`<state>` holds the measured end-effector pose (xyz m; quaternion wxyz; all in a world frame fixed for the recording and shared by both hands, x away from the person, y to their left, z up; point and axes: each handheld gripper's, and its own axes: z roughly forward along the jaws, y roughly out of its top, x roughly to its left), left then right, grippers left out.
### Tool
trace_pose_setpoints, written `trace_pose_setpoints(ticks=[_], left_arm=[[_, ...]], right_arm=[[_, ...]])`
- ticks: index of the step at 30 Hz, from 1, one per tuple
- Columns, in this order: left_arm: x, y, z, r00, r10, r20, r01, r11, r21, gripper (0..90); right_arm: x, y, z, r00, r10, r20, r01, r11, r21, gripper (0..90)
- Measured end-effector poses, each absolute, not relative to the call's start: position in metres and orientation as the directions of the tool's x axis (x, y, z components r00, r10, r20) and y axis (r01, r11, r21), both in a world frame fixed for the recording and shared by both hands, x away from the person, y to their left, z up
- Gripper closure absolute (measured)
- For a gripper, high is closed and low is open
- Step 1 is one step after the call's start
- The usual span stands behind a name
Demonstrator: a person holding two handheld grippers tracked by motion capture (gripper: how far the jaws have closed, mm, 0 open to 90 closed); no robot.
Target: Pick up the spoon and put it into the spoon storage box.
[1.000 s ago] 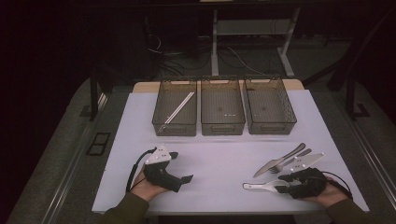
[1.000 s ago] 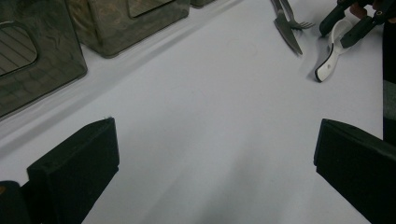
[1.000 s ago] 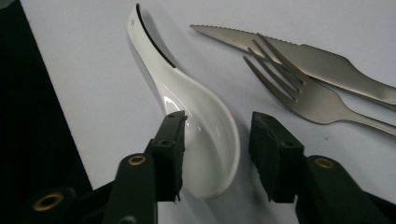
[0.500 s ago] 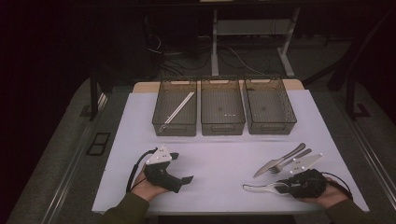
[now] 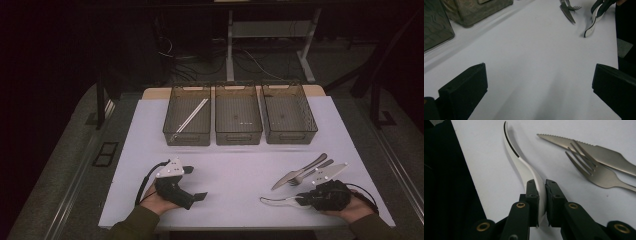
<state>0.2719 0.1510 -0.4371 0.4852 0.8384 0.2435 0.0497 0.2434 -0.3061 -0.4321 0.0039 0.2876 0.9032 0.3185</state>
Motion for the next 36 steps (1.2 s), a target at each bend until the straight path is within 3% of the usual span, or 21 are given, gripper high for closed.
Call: trace_pose_setpoints(ticks=[10,36], left_arm=[[0.272,0.152,-0.435,0.876,0.460,-0.145,0.354,-0.407,0.842,0.0],[0.271,0.151,-0.435,0.872,0.464,-0.156,0.366,-0.407,0.837,0.0]], right_arm=[[0.246,-0.316,-0.421,-0.819,0.534,0.211,0.526,0.549,0.650,81.5],[0.262,-0.319,-0.392,-0.780,0.603,0.167,0.497,0.435,0.751,81.6]])
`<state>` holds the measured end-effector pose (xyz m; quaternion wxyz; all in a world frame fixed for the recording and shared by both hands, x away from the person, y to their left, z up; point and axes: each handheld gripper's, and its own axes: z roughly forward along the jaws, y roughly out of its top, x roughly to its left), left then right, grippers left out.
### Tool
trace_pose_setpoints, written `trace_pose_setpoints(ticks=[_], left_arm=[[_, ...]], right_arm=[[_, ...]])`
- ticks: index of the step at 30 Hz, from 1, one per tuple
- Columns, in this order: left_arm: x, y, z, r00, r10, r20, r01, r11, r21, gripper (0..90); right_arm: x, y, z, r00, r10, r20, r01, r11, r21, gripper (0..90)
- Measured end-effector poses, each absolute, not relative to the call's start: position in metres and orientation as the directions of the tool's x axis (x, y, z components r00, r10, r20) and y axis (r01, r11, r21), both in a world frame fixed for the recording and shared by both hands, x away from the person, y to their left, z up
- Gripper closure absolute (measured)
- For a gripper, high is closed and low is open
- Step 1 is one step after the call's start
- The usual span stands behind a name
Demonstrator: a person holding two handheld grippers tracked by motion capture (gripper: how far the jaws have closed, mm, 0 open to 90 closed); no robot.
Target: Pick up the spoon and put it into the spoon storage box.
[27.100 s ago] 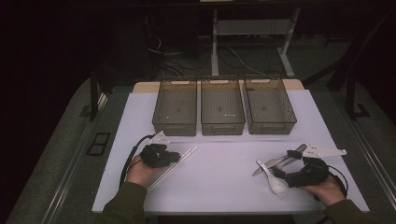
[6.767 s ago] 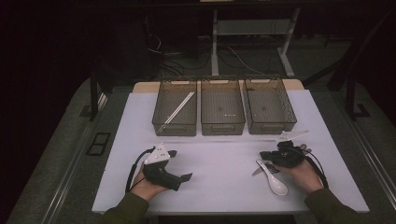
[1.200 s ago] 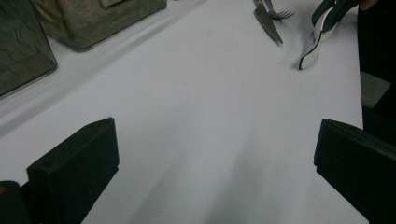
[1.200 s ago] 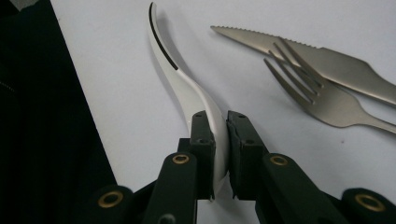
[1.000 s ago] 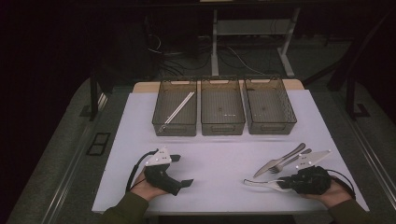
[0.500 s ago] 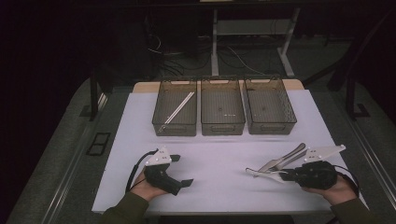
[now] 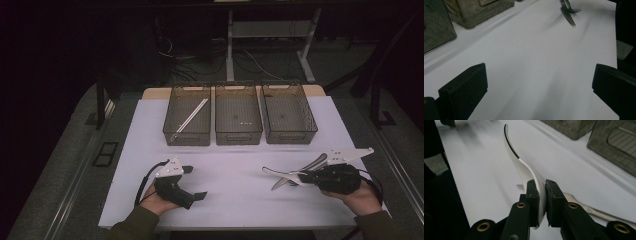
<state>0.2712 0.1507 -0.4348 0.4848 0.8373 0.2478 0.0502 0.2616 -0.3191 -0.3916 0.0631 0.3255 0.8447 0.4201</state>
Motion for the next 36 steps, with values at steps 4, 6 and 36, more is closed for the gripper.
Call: trace_pose_setpoints(ticks=[4,6,36], left_arm=[[0.272,0.151,-0.435,0.873,0.464,-0.152,0.363,-0.409,0.837,0.0],[0.271,0.151,-0.435,0.870,0.467,-0.157,0.369,-0.406,0.836,0.0],[0.271,0.152,-0.434,0.873,0.464,-0.150,0.360,-0.405,0.840,0.0]], right_arm=[[0.267,-0.318,-0.387,-0.771,0.616,0.160,0.493,0.420,0.762,81.6],[0.270,-0.317,-0.385,-0.766,0.624,0.156,0.491,0.412,0.767,81.6],[0.329,-0.291,-0.358,-0.741,0.652,0.159,0.462,0.323,0.826,81.6]])
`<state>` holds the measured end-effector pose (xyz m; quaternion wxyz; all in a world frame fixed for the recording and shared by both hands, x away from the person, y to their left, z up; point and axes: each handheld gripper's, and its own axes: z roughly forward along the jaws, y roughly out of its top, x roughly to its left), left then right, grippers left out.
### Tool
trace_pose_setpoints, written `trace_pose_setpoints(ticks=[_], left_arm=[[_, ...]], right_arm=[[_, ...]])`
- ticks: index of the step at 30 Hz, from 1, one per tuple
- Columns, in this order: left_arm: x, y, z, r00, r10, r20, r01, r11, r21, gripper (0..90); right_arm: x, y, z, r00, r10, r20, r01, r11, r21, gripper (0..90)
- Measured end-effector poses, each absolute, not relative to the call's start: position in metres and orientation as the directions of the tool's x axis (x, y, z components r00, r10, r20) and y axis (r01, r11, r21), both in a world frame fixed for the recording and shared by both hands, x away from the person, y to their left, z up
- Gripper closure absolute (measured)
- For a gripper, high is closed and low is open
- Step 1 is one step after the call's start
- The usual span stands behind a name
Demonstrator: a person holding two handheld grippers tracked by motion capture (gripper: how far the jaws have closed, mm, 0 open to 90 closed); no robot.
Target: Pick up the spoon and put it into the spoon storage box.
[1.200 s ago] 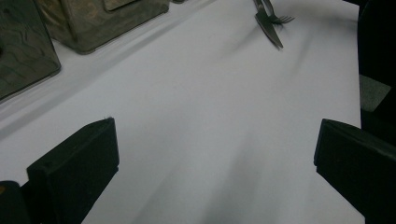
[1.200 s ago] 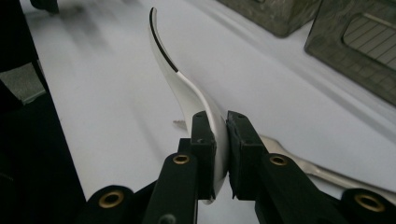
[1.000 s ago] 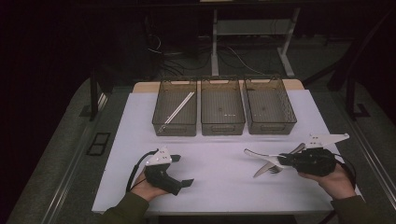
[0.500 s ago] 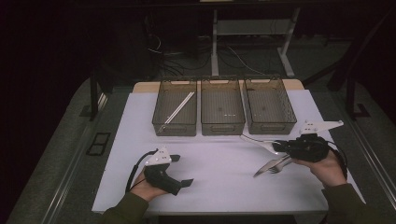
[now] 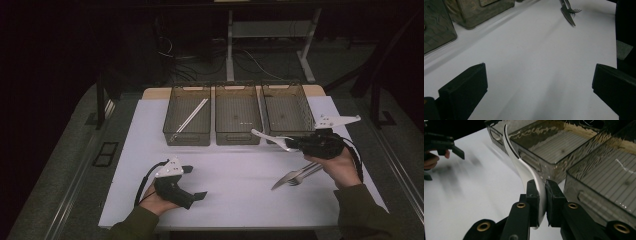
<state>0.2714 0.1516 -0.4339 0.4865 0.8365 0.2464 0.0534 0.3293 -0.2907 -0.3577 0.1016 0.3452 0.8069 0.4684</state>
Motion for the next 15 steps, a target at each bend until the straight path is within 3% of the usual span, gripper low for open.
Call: trace_pose_setpoints(ticks=[15], left_arm=[[0.270,0.152,-0.433,0.869,0.469,-0.158,0.365,-0.391,0.845,0.0]], right_arm=[[0.365,-0.270,-0.350,-0.724,0.679,0.119,0.441,0.324,0.837,81.6]])
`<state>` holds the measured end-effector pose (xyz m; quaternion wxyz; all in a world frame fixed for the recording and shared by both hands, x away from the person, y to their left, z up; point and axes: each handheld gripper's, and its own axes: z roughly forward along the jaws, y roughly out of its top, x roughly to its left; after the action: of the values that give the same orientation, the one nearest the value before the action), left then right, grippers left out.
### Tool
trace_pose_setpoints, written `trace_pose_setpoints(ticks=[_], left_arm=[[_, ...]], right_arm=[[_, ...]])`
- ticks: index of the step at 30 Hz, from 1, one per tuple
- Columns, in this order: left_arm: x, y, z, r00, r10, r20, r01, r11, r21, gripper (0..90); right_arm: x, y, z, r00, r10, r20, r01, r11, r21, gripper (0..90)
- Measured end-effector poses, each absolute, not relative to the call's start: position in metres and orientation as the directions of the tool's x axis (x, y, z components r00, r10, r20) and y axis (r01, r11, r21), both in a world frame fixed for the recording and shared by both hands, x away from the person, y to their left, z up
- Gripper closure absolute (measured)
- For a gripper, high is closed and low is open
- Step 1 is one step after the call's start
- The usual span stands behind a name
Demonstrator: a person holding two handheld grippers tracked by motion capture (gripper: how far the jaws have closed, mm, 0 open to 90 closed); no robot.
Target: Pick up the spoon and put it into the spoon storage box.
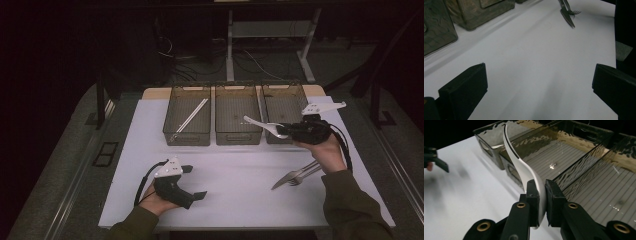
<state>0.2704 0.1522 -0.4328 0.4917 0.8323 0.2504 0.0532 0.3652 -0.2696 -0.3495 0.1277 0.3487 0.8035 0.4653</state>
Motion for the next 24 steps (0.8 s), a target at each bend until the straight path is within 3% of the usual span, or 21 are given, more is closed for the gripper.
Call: trace_pose_setpoints(ticks=[24], left_arm=[[0.271,0.152,-0.434,0.869,0.467,-0.165,0.367,-0.382,0.848,0.0]], right_arm=[[0.428,-0.201,-0.358,-0.738,0.671,0.072,0.447,0.406,0.797,81.5]])
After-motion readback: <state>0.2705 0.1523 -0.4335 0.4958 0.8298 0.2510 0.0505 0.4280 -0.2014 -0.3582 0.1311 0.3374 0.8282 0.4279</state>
